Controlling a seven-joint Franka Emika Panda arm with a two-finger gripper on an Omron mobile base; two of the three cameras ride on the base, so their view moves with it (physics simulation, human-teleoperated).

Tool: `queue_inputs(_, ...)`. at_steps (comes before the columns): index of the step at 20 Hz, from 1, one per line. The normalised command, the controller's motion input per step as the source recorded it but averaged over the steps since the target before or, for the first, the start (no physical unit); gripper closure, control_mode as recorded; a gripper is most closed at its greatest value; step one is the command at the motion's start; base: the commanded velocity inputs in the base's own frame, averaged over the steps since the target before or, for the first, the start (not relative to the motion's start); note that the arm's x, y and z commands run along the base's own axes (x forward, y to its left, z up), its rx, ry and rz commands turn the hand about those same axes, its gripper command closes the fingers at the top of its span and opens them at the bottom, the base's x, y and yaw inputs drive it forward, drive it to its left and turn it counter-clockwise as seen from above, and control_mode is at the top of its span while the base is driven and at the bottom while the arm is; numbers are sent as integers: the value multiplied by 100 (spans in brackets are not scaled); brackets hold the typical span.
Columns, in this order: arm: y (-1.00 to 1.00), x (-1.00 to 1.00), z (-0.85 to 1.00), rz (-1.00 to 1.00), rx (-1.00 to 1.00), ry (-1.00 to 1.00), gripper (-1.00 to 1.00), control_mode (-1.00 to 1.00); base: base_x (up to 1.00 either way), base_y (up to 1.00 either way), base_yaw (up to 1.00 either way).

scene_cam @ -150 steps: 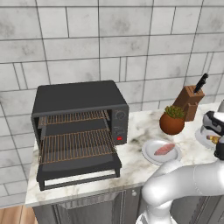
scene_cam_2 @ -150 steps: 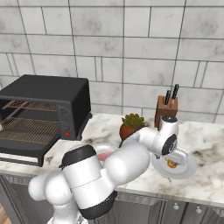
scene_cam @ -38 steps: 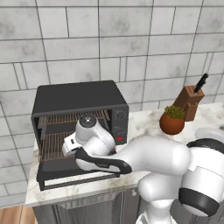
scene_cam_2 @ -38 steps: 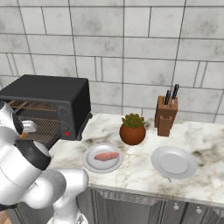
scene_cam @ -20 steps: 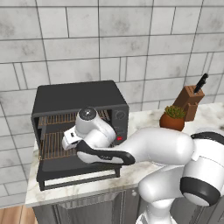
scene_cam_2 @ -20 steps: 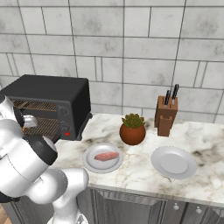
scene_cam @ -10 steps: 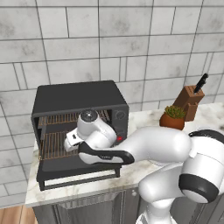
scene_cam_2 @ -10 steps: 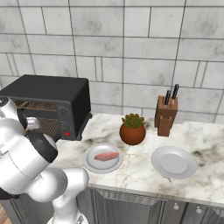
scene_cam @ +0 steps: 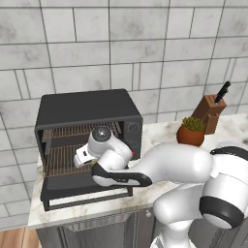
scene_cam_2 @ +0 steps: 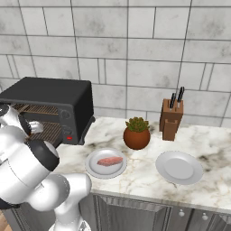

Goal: Open the toaster oven door. Place the bread on the bottom rack in the toaster oven and place the steak on the top rack.

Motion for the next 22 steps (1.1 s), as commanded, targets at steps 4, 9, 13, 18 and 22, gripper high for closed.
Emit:
queue_inputs(4, 0, 26, -61, 0, -7, 0, -100, -100, 0, 0, 0)
queue_inputs(9, 0, -13, -28, 6, -10, 0, -100, -100, 0, 0, 0)
queue_inputs(13, 0, -71, 61, 3, -8, 4, -100, -100, 0, 0, 0)
queue_inputs(18, -1, -50, 19, -4, -6, 27, -100, -100, 0, 0, 0)
queue_inputs(22, 0, 14, -33, -22, -3, 25, -100, -100, 0, 0, 0)
